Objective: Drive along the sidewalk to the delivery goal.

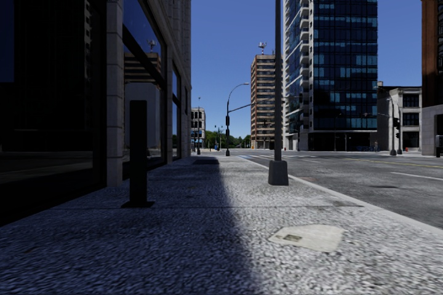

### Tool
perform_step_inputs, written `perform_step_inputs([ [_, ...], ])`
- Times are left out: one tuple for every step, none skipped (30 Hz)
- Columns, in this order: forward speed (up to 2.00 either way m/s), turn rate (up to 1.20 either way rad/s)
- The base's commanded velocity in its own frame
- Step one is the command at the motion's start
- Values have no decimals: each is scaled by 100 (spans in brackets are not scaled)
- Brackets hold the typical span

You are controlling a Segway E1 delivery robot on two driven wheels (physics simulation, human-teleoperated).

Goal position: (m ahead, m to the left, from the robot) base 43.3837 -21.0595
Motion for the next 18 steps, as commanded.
perform_step_inputs([
  [147, 0],
  [147, 0],
  [147, 0],
  [147, 0],
  [147, 0],
  [147, 0],
  [147, 0],
  [147, 0],
  [147, 0],
  [147, 0],
  [147, 0],
  [147, 0],
  [147, 0],
  [147, 0],
  [147, 0],
  [147, 0],
  [147, 0],
  [147, 0],
])
